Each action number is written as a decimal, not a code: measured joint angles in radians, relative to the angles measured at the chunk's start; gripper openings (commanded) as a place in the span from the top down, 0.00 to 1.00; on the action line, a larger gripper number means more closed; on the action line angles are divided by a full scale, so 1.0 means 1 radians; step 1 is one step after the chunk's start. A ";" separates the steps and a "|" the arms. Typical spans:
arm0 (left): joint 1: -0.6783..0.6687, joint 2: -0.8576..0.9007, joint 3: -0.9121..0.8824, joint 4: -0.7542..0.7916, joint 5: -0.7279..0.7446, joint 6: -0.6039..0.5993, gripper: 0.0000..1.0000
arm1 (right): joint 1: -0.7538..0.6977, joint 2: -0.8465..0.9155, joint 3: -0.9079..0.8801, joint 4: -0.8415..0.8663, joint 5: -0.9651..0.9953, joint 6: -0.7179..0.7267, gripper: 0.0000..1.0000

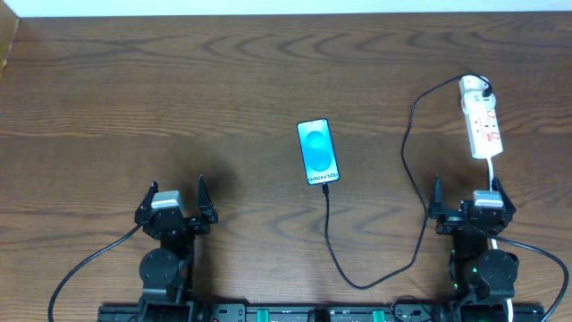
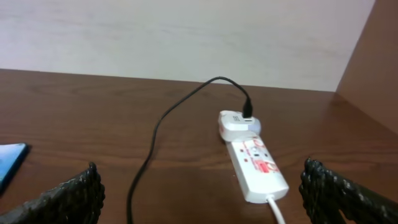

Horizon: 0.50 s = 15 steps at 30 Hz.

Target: Plug charger to phone and switch on socket

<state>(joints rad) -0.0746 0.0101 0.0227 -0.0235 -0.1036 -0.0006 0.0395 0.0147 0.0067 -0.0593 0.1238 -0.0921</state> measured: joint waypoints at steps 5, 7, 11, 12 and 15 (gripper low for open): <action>0.000 0.000 0.000 0.000 0.000 0.000 0.11 | 0.024 0.000 0.000 0.000 0.003 0.000 0.01; 0.000 0.000 0.000 0.000 0.000 0.000 0.11 | 0.025 0.000 0.000 0.000 0.003 0.000 0.01; 0.000 0.000 0.000 0.000 0.000 0.000 0.11 | 0.025 0.000 0.000 0.000 0.003 0.000 0.01; 0.000 0.000 0.000 0.000 0.000 0.000 0.11 | 0.025 0.000 0.000 0.000 0.003 0.000 0.01; 0.000 0.000 0.000 0.000 0.000 0.000 0.11 | 0.025 0.000 0.000 0.000 0.003 0.000 0.01</action>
<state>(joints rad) -0.0746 0.0101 0.0227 -0.0231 -0.1032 -0.0006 0.0643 0.0147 0.0067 -0.0589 0.1265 -0.0925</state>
